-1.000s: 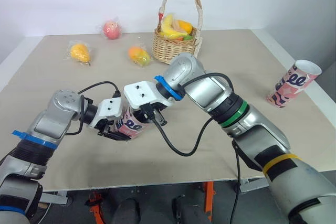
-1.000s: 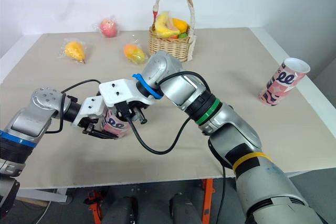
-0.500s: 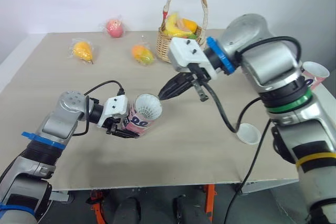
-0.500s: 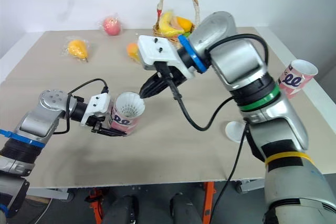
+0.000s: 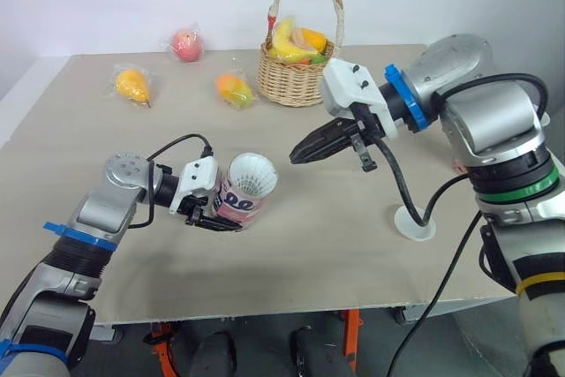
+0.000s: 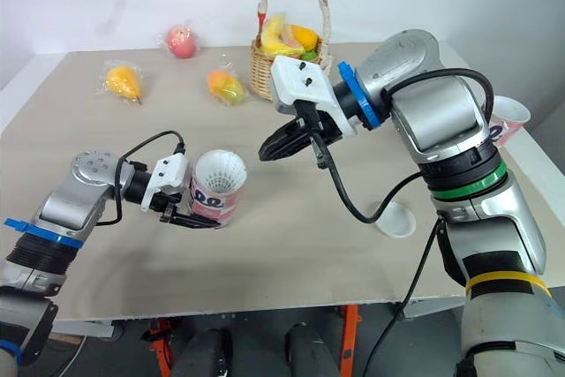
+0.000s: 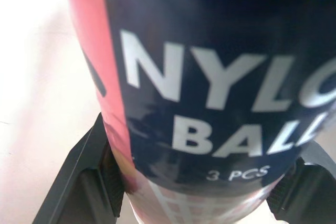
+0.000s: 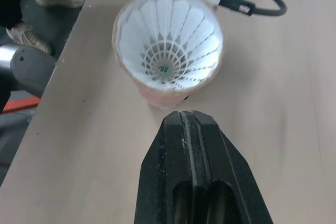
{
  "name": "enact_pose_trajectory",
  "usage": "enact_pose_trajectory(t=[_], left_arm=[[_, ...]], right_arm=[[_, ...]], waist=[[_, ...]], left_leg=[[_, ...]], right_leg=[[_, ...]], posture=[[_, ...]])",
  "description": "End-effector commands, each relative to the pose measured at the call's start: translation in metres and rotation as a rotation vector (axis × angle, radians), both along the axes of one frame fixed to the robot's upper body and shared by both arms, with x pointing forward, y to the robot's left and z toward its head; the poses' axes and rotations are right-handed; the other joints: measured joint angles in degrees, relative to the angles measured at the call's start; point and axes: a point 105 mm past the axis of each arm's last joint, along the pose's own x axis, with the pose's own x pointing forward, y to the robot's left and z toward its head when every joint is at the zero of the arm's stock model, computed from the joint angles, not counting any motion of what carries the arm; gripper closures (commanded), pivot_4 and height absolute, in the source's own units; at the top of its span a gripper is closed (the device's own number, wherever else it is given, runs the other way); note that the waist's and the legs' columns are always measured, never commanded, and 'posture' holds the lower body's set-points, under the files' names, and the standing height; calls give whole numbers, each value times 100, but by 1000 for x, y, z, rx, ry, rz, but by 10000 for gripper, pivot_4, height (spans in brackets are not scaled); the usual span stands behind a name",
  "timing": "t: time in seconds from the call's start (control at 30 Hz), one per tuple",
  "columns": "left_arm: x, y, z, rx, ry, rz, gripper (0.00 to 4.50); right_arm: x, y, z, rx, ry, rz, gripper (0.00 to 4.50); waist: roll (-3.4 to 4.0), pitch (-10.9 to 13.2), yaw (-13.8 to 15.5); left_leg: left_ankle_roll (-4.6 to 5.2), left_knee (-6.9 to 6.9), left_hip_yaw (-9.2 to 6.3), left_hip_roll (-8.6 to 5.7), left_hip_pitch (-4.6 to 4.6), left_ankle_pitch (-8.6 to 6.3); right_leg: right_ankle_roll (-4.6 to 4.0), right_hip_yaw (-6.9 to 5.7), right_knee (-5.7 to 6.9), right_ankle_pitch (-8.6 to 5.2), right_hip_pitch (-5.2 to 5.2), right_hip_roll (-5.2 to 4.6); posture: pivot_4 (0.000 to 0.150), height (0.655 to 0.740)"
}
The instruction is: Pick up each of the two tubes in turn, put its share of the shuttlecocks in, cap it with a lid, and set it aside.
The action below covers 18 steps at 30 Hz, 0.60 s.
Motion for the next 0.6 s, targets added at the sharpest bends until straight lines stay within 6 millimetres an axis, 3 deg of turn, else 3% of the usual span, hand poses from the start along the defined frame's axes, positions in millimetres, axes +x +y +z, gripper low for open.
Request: enact_pose_trajectory(t=[0.03, 0.13, 0.33, 0.6], left_arm=[[3, 6, 8, 34, -30, 1, 15912], [3, 9, 8, 44, -22, 3, 15912], [4, 9, 9, 50, -28, 3, 15912], [4, 11, 9, 50, -30, 13, 15912]], right_arm=[[-12, 9, 18, 31, -61, 65, 44623], [-17, 31, 3, -15, -66, 127, 44623], [-9, 64, -14, -65, -83, 131, 44623], [6, 86, -52, -226, -197, 125, 44623]], waist=[[0, 0, 0], [0, 0, -12], [0, 0, -3], [-1, -1, -1]], left_leg=[[0, 0, 0, 0, 0, 0], [0, 0, 2, 1, 0, 0], [-3, 5, -3, 5, -5, 2], [-6, 7, -5, 5, -7, 4]], right_leg=[[0, 0, 0, 0, 0, 0], [-1, 0, 0, 0, -2, 0], [-4, -6, 5, 2, -4, 3], [-5, -9, 6, 4, -5, 3]], posture=[[1500, 7400], [1500, 7400], [1500, 7400], [1500, 7400]])
